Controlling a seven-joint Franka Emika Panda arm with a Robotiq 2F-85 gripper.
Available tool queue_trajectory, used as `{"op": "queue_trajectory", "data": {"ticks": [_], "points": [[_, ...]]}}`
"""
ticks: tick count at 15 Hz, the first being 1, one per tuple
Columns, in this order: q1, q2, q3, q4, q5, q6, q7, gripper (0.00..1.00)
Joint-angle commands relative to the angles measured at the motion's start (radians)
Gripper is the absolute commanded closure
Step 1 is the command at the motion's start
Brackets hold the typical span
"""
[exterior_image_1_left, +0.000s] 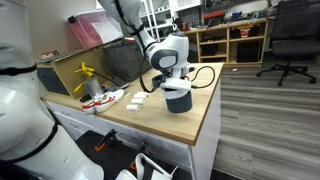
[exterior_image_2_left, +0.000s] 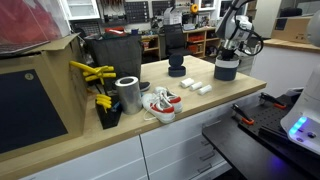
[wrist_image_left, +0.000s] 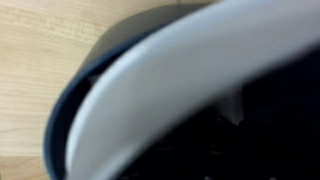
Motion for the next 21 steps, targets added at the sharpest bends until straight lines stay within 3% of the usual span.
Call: {"op": "queue_trajectory", "data": {"ticks": [1, 11, 21], "points": [[0.026, -0.103, -0.008, 0.024, -0.008, -0.146, 0.066, 0.99], [0.156, -0.237, -0.093, 0.143, -0.098, -0.478, 0.267, 0.99], [0.178, -0.194, -0.159, 0.214, -0.295, -0.515, 0.399, 0.99]]}}
